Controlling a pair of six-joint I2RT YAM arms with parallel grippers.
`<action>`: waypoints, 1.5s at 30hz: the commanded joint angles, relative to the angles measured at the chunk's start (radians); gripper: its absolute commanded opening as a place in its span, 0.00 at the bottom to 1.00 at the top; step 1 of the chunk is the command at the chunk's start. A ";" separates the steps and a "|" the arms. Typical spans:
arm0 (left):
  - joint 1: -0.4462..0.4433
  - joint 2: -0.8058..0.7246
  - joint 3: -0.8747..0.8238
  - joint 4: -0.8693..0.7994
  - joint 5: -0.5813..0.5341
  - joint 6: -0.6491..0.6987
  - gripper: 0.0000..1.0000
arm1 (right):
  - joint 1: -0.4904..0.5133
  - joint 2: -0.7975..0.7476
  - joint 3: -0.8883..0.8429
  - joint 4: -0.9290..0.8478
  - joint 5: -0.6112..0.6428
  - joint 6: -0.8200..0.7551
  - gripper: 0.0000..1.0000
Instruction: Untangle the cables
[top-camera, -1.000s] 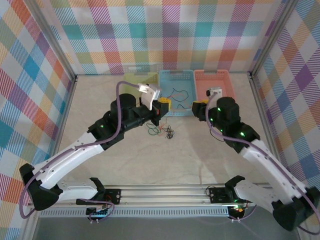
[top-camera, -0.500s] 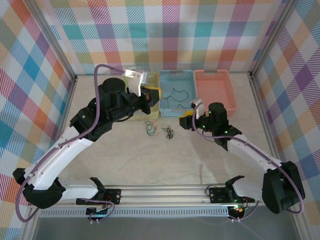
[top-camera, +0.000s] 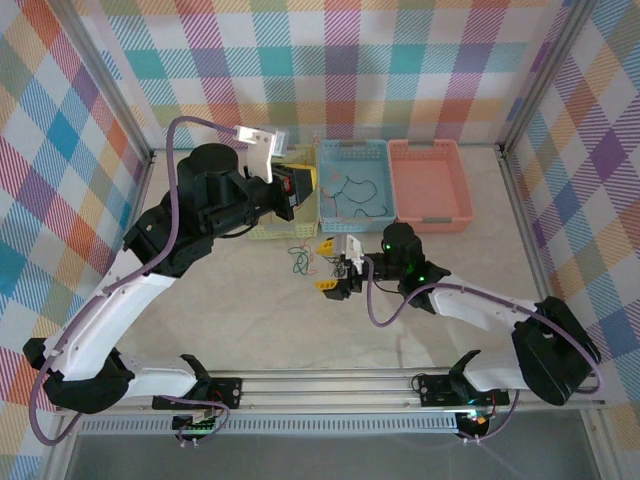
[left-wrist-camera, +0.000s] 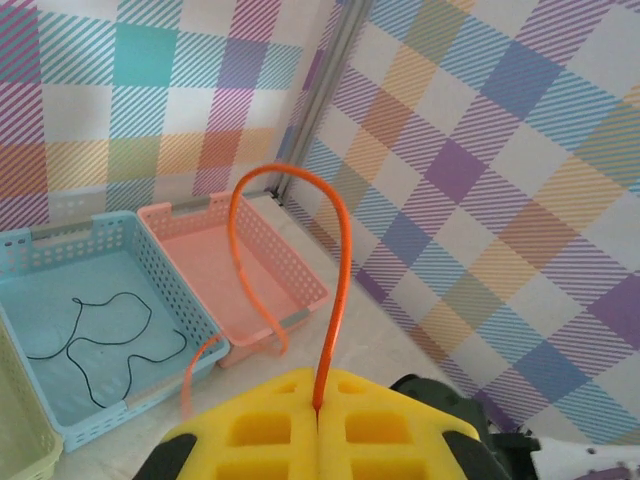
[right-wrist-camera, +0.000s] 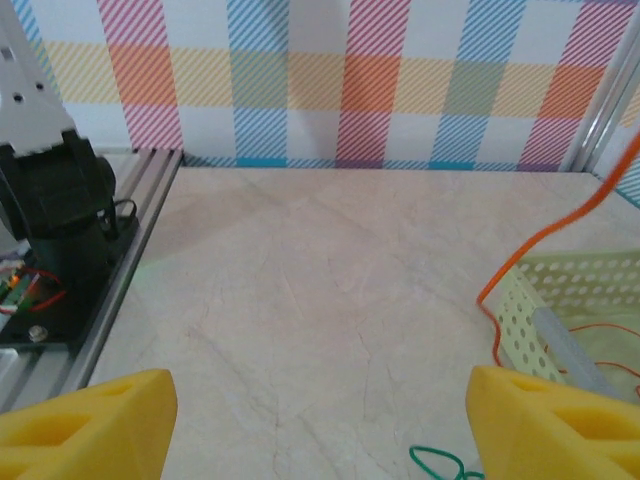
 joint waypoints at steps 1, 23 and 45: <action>0.007 0.011 0.055 -0.037 0.011 -0.016 0.00 | 0.018 0.050 0.052 0.084 0.028 -0.092 0.76; 0.007 0.140 0.457 -0.209 0.075 -0.017 0.00 | 0.068 0.466 0.271 0.178 0.034 -0.034 0.45; 0.011 0.178 0.657 -0.256 -0.061 0.055 0.00 | 0.045 0.524 0.371 -0.086 0.147 0.023 0.32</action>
